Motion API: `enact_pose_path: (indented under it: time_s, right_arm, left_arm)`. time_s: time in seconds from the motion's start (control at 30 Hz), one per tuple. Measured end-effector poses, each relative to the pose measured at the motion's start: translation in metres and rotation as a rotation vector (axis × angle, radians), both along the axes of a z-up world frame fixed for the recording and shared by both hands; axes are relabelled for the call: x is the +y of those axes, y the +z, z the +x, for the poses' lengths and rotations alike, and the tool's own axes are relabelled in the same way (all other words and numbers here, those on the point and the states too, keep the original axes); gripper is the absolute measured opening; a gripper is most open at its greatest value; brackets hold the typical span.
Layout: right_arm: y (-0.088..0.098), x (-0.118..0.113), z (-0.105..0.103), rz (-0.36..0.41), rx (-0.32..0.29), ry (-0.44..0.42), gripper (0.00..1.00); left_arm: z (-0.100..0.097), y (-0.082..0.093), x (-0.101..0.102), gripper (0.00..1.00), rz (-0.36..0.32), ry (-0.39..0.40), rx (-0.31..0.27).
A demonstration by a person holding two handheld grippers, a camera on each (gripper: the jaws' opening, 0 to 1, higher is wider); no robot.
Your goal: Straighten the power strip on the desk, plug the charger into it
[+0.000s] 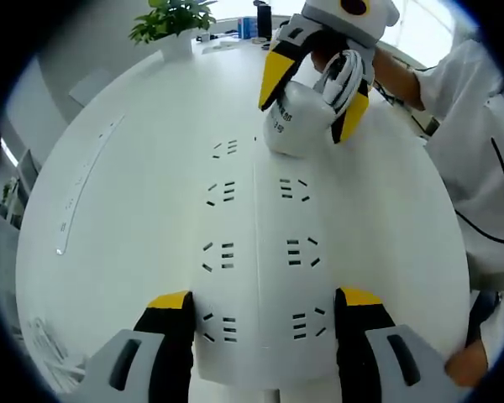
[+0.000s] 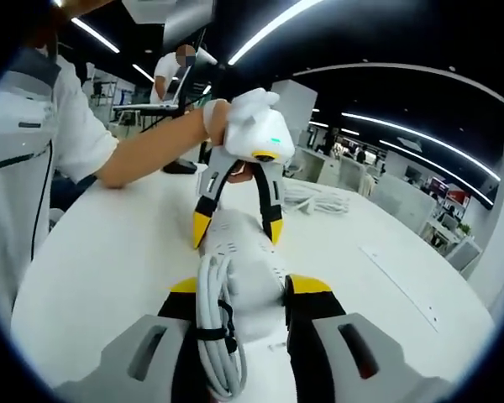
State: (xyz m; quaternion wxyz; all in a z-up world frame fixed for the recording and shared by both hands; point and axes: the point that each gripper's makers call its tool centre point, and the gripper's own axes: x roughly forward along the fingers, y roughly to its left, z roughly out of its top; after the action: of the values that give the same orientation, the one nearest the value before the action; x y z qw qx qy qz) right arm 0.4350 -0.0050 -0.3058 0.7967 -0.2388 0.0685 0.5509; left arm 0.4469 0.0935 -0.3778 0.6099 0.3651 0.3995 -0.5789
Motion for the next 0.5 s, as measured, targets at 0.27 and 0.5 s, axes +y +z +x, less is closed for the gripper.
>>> enact_pose_path:
  time_s: [0.27, 0.5]
  right_arm:
    - [-0.0001, -0.0006, -0.0048, -0.003, 0.027, -0.009, 0.30]
    - [0.0001, -0.0011, -0.0060, -0.013, 0.017, -0.009, 0.31]
  left_arm:
    - [-0.0007, 0.0004, -0.0015, 0.69, -0.003, -0.016, -0.001]
    - [-0.0026, -0.0004, -0.0026, 0.69, -0.005, -0.017, -0.001]
